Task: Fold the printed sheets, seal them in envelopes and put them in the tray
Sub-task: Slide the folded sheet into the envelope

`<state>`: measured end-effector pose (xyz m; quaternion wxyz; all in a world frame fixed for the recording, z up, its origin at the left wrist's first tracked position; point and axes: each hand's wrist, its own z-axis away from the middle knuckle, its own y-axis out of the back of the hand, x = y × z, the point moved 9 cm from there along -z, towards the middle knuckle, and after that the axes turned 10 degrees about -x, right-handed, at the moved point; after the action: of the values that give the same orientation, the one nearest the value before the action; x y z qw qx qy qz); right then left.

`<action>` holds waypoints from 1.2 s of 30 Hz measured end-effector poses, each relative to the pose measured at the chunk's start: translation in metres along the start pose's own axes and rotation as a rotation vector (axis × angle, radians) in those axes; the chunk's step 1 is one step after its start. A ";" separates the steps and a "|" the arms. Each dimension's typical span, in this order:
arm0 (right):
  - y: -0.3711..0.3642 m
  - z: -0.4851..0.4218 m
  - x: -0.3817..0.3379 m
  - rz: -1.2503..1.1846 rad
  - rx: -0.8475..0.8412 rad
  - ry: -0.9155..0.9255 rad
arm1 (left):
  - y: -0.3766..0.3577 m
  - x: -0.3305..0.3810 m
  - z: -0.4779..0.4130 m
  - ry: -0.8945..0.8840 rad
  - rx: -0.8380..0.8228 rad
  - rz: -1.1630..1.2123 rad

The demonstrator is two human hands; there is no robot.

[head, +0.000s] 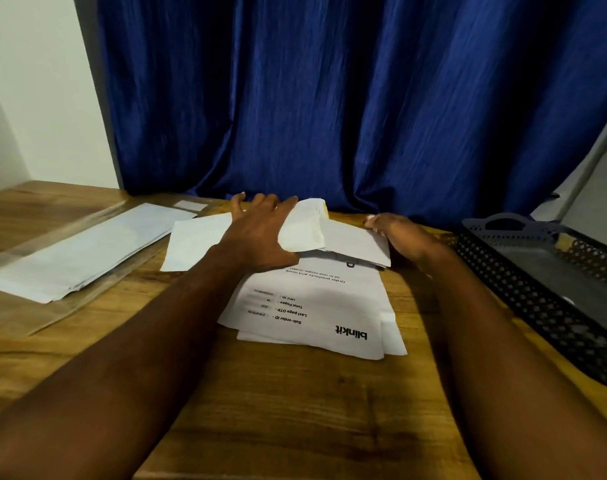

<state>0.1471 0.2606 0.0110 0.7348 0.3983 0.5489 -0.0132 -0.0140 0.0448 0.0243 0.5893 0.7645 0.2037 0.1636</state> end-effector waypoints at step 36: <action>-0.053 0.006 -0.041 -0.262 0.130 0.273 | -0.007 0.027 -0.004 -0.016 0.024 -0.100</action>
<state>0.1117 0.2035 0.0143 0.6184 0.3681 0.6885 -0.0898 0.0064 0.0637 0.0186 0.5892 0.7616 0.2390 0.1253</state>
